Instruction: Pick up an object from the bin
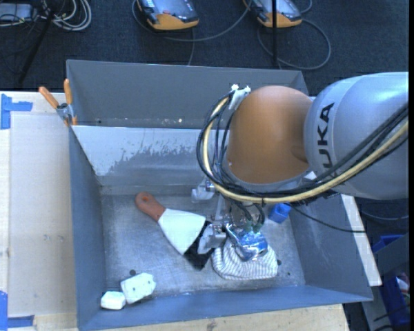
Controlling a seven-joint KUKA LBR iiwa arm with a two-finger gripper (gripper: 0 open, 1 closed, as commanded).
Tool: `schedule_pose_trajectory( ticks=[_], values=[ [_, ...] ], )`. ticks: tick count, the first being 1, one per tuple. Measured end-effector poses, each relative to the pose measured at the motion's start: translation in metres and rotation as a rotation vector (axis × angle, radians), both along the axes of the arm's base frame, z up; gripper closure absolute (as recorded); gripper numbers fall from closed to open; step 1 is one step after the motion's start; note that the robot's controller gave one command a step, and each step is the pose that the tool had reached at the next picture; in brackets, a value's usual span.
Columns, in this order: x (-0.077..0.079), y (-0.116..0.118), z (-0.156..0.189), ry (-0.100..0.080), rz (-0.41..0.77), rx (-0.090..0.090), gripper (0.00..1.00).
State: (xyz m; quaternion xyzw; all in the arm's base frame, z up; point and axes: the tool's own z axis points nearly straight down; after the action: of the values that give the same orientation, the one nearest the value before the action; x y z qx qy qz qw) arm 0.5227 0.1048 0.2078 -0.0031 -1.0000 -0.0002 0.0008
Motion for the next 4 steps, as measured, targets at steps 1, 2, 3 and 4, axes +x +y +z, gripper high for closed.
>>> schedule_pose_trajectory(
  ticks=[1, 2, 3, 4],
  values=[
    [0.012, 0.0, -0.048, -0.008, 0.049, 0.001, 0.0],
    [0.012, 0.0, -0.048, -0.008, 0.049, 0.001, 0.0],
    [0.032, -0.007, -0.124, 0.021, 0.017, 0.008, 1.0],
    [0.039, -0.006, -0.129, -0.024, 0.014, 0.014, 0.0]
  ],
)
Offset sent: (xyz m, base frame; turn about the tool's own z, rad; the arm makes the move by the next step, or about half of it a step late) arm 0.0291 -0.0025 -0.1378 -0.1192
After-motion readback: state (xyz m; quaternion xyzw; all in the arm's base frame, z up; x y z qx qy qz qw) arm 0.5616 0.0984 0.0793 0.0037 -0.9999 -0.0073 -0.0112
